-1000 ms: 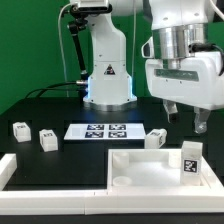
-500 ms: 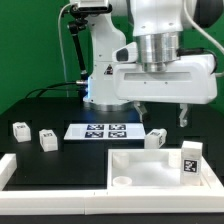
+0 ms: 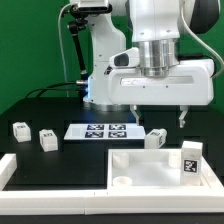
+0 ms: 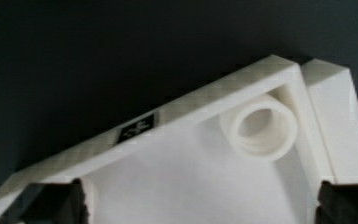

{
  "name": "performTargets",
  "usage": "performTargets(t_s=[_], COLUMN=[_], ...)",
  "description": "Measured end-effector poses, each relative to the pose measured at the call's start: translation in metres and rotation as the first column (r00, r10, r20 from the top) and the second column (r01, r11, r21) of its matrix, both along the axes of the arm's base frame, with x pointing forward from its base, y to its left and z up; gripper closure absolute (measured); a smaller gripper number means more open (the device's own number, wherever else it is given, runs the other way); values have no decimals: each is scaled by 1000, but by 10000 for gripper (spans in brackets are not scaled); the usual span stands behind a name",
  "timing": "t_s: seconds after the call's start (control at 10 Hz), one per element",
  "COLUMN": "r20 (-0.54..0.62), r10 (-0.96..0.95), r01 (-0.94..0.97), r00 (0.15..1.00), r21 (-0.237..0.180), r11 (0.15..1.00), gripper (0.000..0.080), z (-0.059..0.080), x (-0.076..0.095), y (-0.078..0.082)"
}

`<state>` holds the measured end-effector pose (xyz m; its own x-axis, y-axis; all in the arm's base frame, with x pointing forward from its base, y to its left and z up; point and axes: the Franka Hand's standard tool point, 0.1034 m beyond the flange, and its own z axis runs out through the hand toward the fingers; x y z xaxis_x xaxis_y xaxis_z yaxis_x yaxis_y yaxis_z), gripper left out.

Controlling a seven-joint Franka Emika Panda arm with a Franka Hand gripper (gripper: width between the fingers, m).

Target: Assemble square table

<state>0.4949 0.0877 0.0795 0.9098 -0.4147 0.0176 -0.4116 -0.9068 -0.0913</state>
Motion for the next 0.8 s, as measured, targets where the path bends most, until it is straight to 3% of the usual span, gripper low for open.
performTargets(t_s=[0.2, 0.5, 0.8], r20=[-33, -316, -478], r10=[-39, -108, -92], r01=[40, 141, 189], r00=[999, 942, 874], r21=[3, 83, 159], r11=[999, 987, 969], gripper=[150, 150, 150], z=[-12, -33, -35], x=[-7, -59, -66], y=[-12, -35, -39])
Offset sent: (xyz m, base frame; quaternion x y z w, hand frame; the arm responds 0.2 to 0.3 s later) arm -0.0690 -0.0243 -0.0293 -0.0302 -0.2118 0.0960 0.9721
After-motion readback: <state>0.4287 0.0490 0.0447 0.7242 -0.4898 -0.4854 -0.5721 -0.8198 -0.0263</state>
